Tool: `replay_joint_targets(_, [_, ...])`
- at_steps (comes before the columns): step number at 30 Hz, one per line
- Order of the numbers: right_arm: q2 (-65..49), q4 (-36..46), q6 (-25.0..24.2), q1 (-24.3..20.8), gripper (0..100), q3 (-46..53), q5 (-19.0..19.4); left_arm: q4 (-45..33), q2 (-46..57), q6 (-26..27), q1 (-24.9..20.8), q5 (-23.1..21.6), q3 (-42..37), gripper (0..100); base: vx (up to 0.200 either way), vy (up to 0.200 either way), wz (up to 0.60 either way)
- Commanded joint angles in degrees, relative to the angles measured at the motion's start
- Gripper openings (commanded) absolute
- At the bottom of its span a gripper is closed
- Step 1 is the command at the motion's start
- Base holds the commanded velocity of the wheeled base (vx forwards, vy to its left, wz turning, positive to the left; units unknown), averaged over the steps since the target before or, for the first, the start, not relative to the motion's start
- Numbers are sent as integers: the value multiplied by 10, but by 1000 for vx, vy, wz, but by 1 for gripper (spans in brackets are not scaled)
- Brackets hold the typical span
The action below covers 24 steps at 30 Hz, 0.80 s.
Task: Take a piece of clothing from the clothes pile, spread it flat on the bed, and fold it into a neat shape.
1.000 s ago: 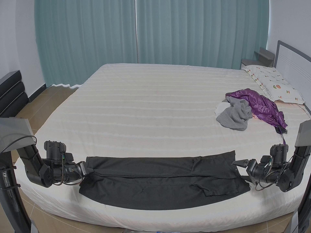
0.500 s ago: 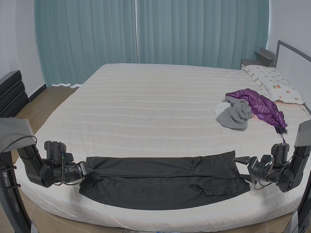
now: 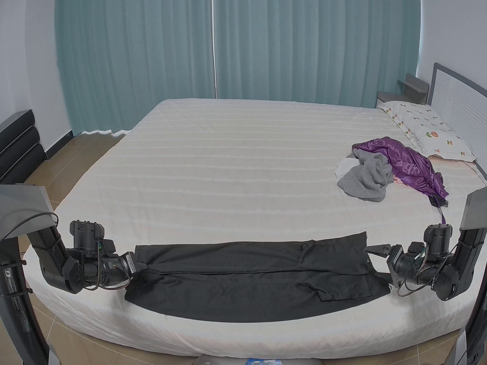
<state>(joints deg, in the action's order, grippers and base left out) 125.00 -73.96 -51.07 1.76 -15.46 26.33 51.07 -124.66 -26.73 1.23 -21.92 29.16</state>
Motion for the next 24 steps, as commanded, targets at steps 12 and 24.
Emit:
replay_joint_targets(12, [-5, -31, -1, 0, 100, 9, -1, 11, 4, -44, -12, 1, 22, 0, 0, -17, 0])
replay_joint_targets(24, [-12, -38, -1, 1, 100, 22, -1, 22, 62, -101, -47, 12, 11, 0, 0, -200, 0])
